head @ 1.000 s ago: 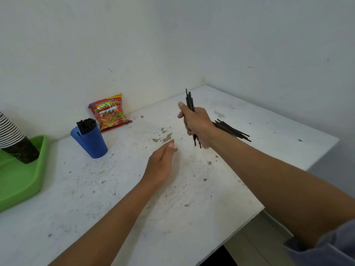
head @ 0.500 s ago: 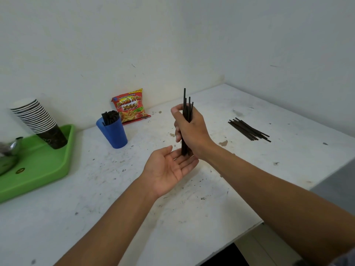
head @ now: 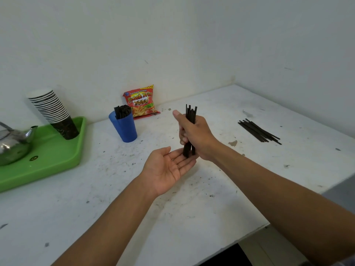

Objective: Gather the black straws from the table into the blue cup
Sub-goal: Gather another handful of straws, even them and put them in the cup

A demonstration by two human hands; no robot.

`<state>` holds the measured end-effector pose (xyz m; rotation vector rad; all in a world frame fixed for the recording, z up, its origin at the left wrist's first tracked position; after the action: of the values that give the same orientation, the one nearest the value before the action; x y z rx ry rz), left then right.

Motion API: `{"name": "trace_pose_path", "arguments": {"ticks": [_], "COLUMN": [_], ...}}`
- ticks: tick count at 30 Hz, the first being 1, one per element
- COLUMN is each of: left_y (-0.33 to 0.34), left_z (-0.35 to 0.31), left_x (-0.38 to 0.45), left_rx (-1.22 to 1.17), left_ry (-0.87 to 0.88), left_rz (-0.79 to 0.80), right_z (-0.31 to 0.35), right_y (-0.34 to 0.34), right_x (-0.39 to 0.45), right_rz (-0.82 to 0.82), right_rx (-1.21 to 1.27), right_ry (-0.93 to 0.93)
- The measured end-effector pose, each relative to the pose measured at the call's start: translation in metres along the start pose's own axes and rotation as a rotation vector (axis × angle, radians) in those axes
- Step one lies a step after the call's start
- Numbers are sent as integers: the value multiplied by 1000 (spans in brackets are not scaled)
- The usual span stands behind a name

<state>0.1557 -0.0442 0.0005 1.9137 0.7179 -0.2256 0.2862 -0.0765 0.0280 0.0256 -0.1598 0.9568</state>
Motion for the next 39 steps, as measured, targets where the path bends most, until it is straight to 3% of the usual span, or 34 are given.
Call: {"name": "trace_pose_path", "arguments": {"ticks": [15,21,27,31,36,39], "left_y": [-33,-36,-42,-53,-73,-77], "left_z": [-40,-44,-54,-79,-133,-156], "left_x": [-11,-7,-3,-2,1,11], "left_rx": [-11,-36,-15,131,508,749], "left_ry": [-85,-101,-82,100,533,638], "left_rz": [28,23,-24,-203,-628,-670], "right_z": [4,-5,-8,-1,22,35], "right_y": [34,35,43,53,76,95], "right_x": [19,21,32,49,83,107], "right_rz": [231,320,285,203,96,86], "right_rx": [194,133,148,211,308,399], "right_ry": [94,119,165,168,161,153]}}
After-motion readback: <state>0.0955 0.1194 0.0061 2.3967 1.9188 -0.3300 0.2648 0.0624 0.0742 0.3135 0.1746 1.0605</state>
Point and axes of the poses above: each hand's wrist, its own x-axis towards the middle knuckle, its own y-axis out of the palm, z = x × y, the point moved 2 cm from there along x, towards the middle knuckle, and after that the axes turned 12 degrees about -x, right-handed, at the moved point
